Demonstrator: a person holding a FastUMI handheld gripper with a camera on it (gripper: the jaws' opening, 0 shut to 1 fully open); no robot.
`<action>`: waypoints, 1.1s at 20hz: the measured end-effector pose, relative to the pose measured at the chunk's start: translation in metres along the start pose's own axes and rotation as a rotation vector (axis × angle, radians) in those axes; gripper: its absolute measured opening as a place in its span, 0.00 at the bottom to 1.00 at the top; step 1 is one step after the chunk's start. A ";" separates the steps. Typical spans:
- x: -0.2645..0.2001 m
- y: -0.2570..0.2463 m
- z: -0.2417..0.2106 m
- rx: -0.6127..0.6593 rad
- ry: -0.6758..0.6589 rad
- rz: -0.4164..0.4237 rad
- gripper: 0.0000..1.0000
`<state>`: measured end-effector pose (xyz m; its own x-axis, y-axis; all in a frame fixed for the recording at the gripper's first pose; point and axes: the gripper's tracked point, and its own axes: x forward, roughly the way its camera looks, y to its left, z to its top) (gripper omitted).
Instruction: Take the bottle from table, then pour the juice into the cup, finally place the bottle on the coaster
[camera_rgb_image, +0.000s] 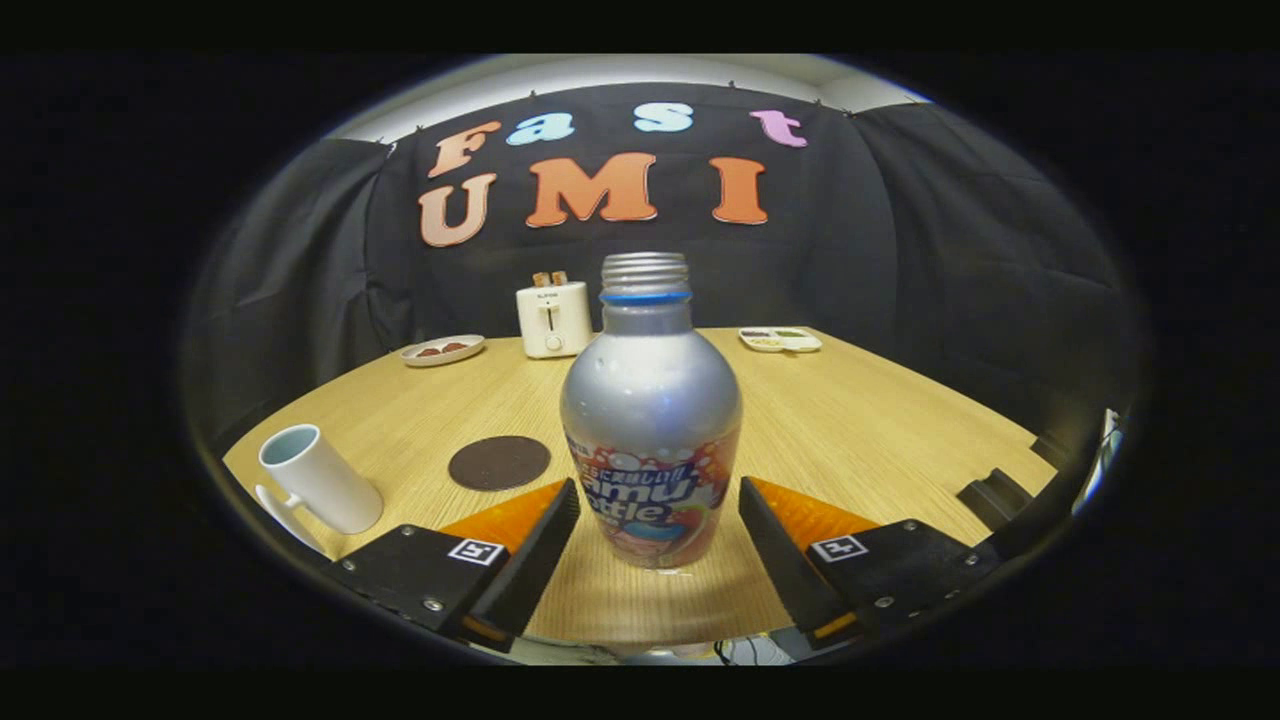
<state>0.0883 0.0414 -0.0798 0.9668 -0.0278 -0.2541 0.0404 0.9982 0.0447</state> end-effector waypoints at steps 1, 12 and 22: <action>0.002 -0.001 -0.002 0.004 0.007 -0.007 0.88; -0.026 0.030 0.034 -0.242 -0.118 -0.063 0.77; -0.048 0.079 0.060 -0.670 -0.239 -0.128 0.77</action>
<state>0.0599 0.1185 -0.0059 0.9967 -0.0813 0.0042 0.0680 0.8027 -0.5925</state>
